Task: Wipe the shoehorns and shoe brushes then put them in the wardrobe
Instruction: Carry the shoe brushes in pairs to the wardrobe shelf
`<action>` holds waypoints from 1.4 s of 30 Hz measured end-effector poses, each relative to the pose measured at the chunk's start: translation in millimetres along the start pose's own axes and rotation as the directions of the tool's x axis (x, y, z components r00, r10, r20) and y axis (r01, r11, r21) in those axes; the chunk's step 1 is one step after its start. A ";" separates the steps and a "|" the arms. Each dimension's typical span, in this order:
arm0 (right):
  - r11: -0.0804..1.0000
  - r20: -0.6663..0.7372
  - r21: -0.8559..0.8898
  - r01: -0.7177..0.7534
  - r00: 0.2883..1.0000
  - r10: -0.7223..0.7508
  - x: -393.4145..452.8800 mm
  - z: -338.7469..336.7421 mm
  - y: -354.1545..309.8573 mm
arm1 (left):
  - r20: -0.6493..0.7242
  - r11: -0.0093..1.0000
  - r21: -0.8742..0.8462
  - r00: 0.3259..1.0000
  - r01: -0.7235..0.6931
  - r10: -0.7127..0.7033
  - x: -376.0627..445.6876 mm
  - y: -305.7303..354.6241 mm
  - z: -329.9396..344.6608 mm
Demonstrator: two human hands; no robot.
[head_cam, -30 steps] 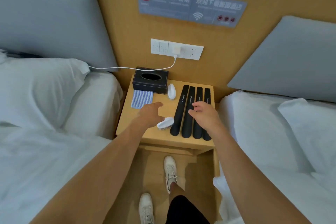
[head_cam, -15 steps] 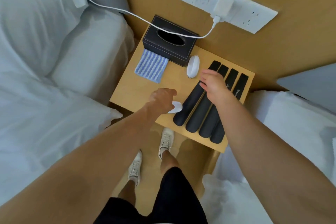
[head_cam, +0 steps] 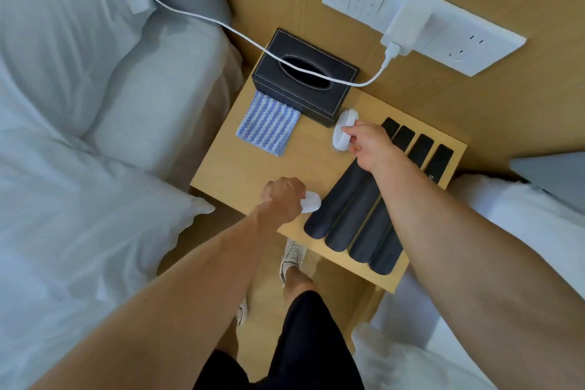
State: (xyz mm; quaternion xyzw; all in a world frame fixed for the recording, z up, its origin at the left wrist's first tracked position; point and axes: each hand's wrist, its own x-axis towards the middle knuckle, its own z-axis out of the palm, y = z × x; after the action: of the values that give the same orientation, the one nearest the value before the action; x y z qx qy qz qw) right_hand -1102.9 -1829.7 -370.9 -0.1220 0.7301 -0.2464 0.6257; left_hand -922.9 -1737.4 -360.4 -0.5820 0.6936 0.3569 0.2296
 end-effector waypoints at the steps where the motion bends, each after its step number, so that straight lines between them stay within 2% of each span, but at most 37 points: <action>1: 1.000 0.003 0.024 -0.011 1.000 0.011 -4.8 -1.8 -2.2 | -0.006 0.999 -0.034 1.000 0.012 -0.012 -3.2 -0.3 -3.9; 6: 0.981 0.008 0.190 -0.037 0.999 0.036 -33.7 -14.7 -6.0 | -0.058 0.984 -0.171 0.996 0.054 -0.064 -17.6 -3.2 -30.7; 9: 0.969 -0.002 0.247 -0.025 1.000 0.026 -57.1 -24.1 -1.7 | -0.094 0.985 -0.172 0.995 0.024 -0.041 -24.8 -0.9 -49.3; 11: 0.960 -0.026 0.279 0.007 1.000 0.000 -74.0 -32.0 3.4 | -0.122 0.972 -0.233 0.992 0.000 -0.029 -29.8 2.8 -61.6; 17: 0.935 -0.182 0.296 0.196 0.972 -0.146 -139.8 -56.6 23.2 | -0.204 0.799 -0.593 0.979 -0.100 -0.028 -56.6 21.2 -96.7; 21: 0.872 -0.294 0.345 0.347 0.922 -0.250 -199.1 -70.0 33.7 | -0.258 0.686 -0.685 0.962 -0.245 0.086 -87.8 41.7 -128.0; 24: 0.796 -0.437 0.375 0.474 0.848 -0.299 -254.1 -74.1 40.2 | -0.274 0.640 -0.682 0.935 -0.355 0.226 -119.8 57.7 -154.5; 28: 0.679 -0.606 0.379 0.628 0.724 -0.331 -330.7 -72.5 59.1 | -0.315 0.576 -0.616 0.838 -0.537 0.446 -170.1 78.2 -176.7; 32: 0.630 -0.746 0.302 0.715 0.589 -0.310 -399.7 -63.0 87.5 | -0.325 0.478 -0.560 0.710 -0.676 0.624 -221.7 102.1 -181.6; 38: 0.575 -0.891 0.185 0.797 0.384 -0.244 -488.8 -56.0 138.3 | -0.280 0.327 -0.482 0.497 -0.813 0.822 -296.2 142.8 -162.9; 42: 0.451 -0.944 0.146 0.880 0.260 -0.202 -542.7 -54.9 175.1 | -0.219 0.192 -0.484 0.330 -0.854 0.918 -350.7 161.1 -140.1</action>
State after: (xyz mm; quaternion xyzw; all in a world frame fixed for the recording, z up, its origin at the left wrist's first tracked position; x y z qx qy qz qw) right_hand -1032.0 -1405.8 7.8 -0.0243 0.6782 -0.7330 0.0472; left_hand -989.7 -1607.6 23.4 -0.0895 0.7589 0.6287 -0.1444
